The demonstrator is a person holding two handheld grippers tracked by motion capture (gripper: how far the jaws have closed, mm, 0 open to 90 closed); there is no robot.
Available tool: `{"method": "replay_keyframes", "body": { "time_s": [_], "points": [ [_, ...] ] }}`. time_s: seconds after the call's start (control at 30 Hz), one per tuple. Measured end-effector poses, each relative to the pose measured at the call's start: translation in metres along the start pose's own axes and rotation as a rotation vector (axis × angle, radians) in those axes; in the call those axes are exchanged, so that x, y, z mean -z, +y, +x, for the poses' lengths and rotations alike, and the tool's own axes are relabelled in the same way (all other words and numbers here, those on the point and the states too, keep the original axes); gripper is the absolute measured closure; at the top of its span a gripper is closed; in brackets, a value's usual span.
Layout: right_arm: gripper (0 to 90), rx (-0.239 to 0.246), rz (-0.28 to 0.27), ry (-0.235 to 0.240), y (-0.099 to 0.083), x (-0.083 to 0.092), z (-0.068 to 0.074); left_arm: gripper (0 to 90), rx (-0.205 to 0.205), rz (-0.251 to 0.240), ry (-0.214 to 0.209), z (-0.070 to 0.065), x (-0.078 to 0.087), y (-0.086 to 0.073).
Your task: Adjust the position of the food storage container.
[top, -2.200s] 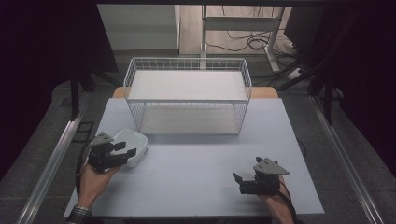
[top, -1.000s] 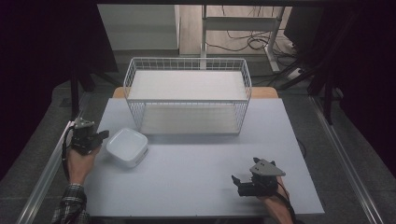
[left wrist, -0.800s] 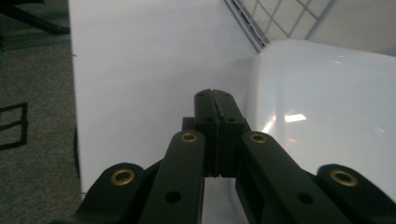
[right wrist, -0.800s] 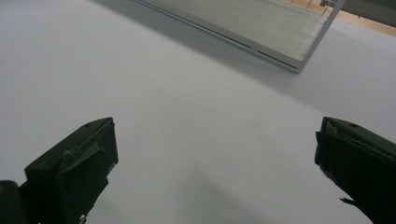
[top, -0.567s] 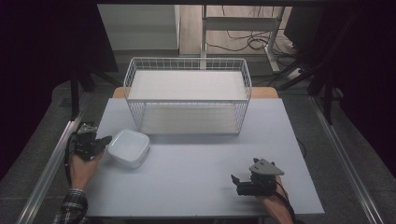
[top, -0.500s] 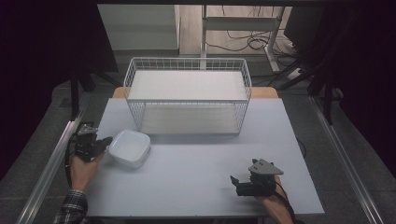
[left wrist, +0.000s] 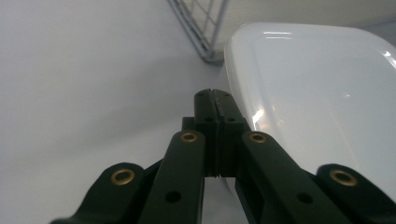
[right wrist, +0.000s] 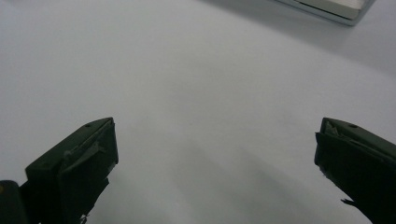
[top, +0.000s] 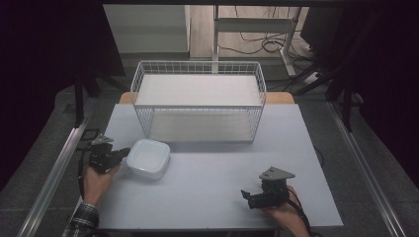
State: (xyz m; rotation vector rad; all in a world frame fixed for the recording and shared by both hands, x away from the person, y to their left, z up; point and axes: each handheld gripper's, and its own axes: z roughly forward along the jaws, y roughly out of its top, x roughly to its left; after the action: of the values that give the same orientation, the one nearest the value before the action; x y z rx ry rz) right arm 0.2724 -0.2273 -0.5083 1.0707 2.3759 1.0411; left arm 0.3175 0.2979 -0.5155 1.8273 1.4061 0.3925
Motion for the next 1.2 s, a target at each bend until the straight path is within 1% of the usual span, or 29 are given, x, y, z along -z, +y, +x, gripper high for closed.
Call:
{"method": "replay_keyframes", "body": {
  "time_s": [0.07,0.1,0.13,0.23,0.3,0.33,0.37,0.43,0.47,0.5,0.53,0.57,0.6,0.63,0.67,0.7,0.73,0.77,0.8,0.83,0.9,0.93,0.97,1.0,1.03,1.07,1.1,1.13,1.2],
  "points": [
    [0.0,0.001,0.001,0.002,0.001,0.000,0.001,90.0,-0.004,0.004,-0.009,-0.005,-0.001,0.000],
    [1.7,-0.001,-0.004,0.007,0.006,0.000,0.004,90.0,-0.010,0.006,-0.016,-0.010,-0.002,0.000],
    [1.7,-0.001,-0.004,0.007,0.006,0.000,0.004,90.0,-0.010,0.006,-0.016,-0.010,-0.002,0.000],
    [13.4,-0.008,-0.006,0.042,0.013,-0.004,0.005,90.0,-0.022,0.012,-0.035,-0.022,-0.005,0.000],
    [21.6,-0.031,-0.006,0.051,0.018,-0.008,0.005,90.0,-0.029,0.016,-0.046,-0.027,-0.006,0.000],
    [26.9,-0.037,-0.013,0.056,0.020,-0.010,0.005,90.0,-0.029,0.016,-0.046,-0.027,-0.006,0.000],
    [26.9,-0.037,-0.013,0.056,0.020,-0.010,0.005,90.0,-0.031,0.018,-0.051,-0.030,-0.007,0.000],
    [37.1,-0.046,-0.021,0.071,0.027,-0.013,0.005,90.0,-0.038,0.021,-0.058,-0.035,-0.008,-0.001],
    [46.2,-0.053,-0.024,0.078,0.031,-0.016,0.005,90.0,-0.038,0.024,-0.072,-0.040,-0.010,-0.001],
    [49.9,-0.056,-0.021,0.085,0.034,-0.018,0.006,90.0,-0.041,0.029,-0.078,-0.042,-0.011,-0.001],
    [56.0,-0.055,-0.022,0.094,0.037,-0.020,0.007,90.0,-0.045,0.034,-0.083,-0.046,-0.013,-0.001],
    [56.0,-0.055,-0.022,0.094,0.037,-0.020,0.007,90.0,-0.045,0.034,-0.083,-0.046,-0.013,-0.001],
    [60.2,-0.050,-0.021,0.105,0.040,-0.022,0.008,90.0,-0.053,0.042,-0.087,-0.049,-0.015,-0.002],
    [68.7,-0.037,-0.018,0.120,0.049,-0.029,0.011,90.0,-0.067,0.051,-0.098,-0.057,-0.019,-0.002],
    [68.7,-0.037,-0.018,0.120,0.049,-0.029,0.011,90.0,-0.067,0.051,-0.098,-0.057,-0.019,-0.002],
    [71.3,-0.033,-0.019,0.125,0.052,-0.032,0.012,90.0,-0.075,0.057,-0.106,-0.062,-0.020,-0.001],
    [77.6,-0.018,-0.010,0.130,0.060,-0.041,0.016,90.0,-0.088,0.064,-0.116,-0.070,-0.024,0.000],
    [77.6,-0.018,-0.010,0.130,0.060,-0.041,0.016,90.0,-0.088,0.064,-0.116,-0.070,-0.024,0.000],
    [80.2,-0.019,-0.008,0.139,0.064,-0.046,0.018,90.0,-0.097,0.070,-0.123,-0.075,-0.026,0.000],
    [86.2,-0.037,-0.004,0.163,0.072,-0.058,0.021,90.0,-0.109,0.077,-0.129,-0.083,-0.030,0.000],
    [88.8,-0.046,-0.002,0.184,0.078,-0.066,0.023,90.0,-0.115,0.080,-0.140,-0.090,-0.033,0.001],
    [88.8,-0.046,-0.002,0.184,0.078,-0.066,0.023,90.0,-0.115,0.080,-0.140,-0.090,-0.033,0.001],
    [89.0,-0.052,-0.002,0.189,0.080,-0.071,0.025,90.0,-0.117,0.080,-0.148,-0.093,-0.034,0.001],
    [89.1,-0.059,0.012,0.203,0.084,-0.080,0.028,90.0,-0.120,0.079,-0.159,-0.097,-0.036,0.002],
    [89.1,-0.059,0.012,0.203,0.084,-0.080,0.028,90.0,-0.120,0.078,-0.165,-0.099,-0.037,0.002],
    [89.1,-0.054,0.014,0.199,0.084,-0.085,0.031,90.0,-0.126,0.081,-0.183,-0.105,-0.040,0.003],
    [89.1,-0.054,0.014,0.199,0.084,-0.085,0.031,90.0,-0.126,0.081,-0.183,-0.105,-0.040,0.003],
    [89.1,-0.051,0.017,0.199,0.084,-0.087,0.032,90.0,-0.133,0.082,-0.201,-0.111,-0.043,0.003],
    [89.1,-0.047,0.017,0.197,0.083,-0.087,0.032,90.0,-0.136,0.085,-0.213,-0.118,-0.045,0.003]
  ]
}}
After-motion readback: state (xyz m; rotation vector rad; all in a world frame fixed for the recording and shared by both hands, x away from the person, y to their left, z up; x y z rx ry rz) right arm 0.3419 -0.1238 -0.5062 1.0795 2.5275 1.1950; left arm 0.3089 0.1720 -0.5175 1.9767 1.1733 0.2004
